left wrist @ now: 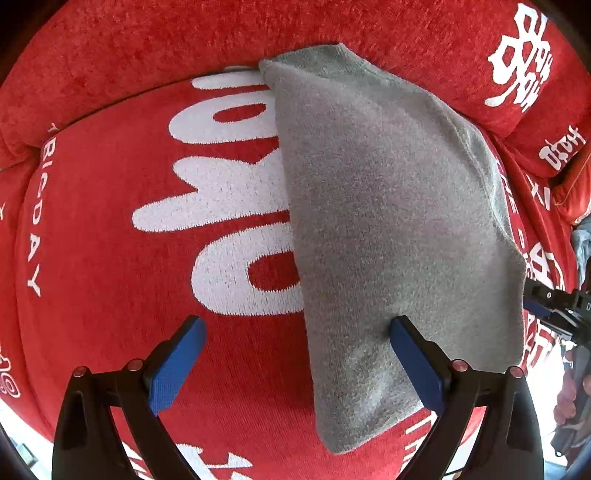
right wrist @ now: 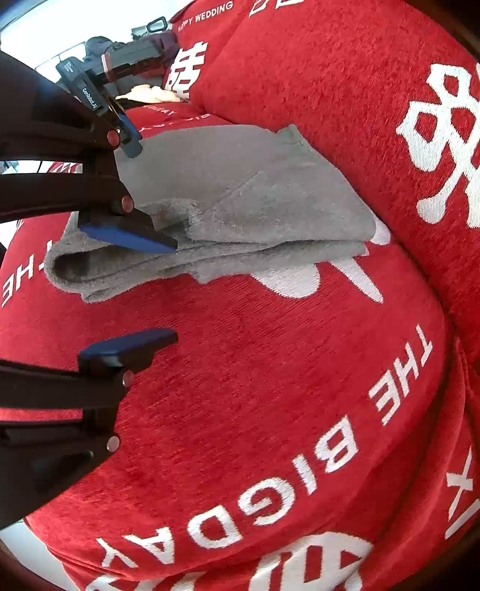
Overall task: Fold small clothes
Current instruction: 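Grasp the folded sweater edge with the right gripper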
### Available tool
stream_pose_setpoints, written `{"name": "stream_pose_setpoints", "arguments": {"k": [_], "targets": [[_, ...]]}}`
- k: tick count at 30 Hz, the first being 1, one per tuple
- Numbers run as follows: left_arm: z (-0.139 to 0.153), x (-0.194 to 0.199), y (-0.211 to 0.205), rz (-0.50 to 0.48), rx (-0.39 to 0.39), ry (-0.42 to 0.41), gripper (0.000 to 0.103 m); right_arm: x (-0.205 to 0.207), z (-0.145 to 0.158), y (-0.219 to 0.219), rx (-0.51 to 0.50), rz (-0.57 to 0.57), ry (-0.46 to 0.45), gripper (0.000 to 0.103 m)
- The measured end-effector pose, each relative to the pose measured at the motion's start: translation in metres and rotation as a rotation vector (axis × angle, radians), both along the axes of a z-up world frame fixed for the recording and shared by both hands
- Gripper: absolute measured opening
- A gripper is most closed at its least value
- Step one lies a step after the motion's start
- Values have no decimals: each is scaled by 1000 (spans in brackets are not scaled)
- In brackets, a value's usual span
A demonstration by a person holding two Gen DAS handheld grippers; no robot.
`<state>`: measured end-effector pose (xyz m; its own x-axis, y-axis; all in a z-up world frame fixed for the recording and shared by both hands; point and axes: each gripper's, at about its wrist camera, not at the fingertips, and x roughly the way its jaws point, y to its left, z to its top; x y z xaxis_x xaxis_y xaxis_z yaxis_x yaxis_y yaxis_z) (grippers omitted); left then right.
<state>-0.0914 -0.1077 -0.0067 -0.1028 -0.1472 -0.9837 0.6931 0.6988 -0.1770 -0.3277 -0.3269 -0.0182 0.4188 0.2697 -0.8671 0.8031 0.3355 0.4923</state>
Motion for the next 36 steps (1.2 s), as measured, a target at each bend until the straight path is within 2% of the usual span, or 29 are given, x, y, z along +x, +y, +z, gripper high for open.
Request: {"name": "stream_pose_setpoints", "arguments": {"k": [7, 11, 19, 22, 28, 36], "targets": [[-6, 3, -6, 0, -4, 17, 100, 5, 1, -2, -8, 16, -9, 46], [-7, 7, -8, -1, -21, 37, 100, 7, 1, -3, -9, 25, -14, 52], [-1, 30, -7, 26, -135, 132, 100, 10, 4, -11, -8, 54, -54, 53], [-3, 34, -11, 0, -158, 184, 100, 13, 3, -19, 2, 55, -100, 54], [-18, 26, -29, -74, -191, 286, 100, 30, -13, -40, 66, 74, -179, 54], [-30, 28, -36, -75, -218, 323, 100, 56, -44, -55, 197, 187, -262, 54]]}}
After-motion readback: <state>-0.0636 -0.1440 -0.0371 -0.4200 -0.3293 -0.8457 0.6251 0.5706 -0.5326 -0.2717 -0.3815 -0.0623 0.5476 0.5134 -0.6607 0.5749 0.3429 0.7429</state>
